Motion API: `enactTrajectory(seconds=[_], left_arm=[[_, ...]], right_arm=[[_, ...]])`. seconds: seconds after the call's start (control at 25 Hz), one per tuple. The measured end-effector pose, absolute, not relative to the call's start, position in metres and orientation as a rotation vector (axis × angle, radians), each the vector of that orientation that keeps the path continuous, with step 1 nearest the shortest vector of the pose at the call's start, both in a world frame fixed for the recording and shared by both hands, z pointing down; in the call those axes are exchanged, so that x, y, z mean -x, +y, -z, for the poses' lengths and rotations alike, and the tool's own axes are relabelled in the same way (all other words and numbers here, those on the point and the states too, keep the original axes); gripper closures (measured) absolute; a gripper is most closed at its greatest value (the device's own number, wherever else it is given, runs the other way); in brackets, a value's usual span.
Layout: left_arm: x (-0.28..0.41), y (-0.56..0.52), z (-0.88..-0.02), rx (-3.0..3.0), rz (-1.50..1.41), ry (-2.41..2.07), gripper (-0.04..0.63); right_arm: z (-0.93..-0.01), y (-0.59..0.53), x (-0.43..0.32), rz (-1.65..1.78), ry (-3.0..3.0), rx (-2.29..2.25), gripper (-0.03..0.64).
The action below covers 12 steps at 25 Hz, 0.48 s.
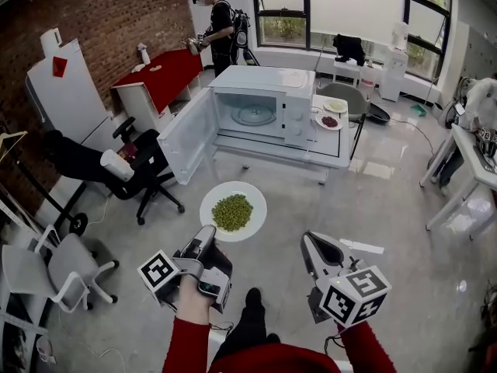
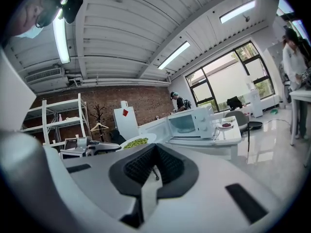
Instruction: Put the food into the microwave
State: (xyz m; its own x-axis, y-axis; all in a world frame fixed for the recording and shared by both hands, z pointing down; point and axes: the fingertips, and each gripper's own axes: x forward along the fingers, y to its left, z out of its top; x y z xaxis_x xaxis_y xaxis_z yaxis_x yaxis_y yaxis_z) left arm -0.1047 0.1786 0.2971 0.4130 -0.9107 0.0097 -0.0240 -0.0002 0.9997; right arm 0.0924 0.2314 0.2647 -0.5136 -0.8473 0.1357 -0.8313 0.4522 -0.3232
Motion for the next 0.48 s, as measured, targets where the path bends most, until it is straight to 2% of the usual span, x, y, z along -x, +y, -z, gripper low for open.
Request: enactTrajectory(seconds=[0.48], left_arm=[[0.111,0.036,-0.316,-1.386,0.851,-0.862,0.572]], right_arm=[[-0.287,0.086,-0.066,0.607,2.659,1.573,0.603]])
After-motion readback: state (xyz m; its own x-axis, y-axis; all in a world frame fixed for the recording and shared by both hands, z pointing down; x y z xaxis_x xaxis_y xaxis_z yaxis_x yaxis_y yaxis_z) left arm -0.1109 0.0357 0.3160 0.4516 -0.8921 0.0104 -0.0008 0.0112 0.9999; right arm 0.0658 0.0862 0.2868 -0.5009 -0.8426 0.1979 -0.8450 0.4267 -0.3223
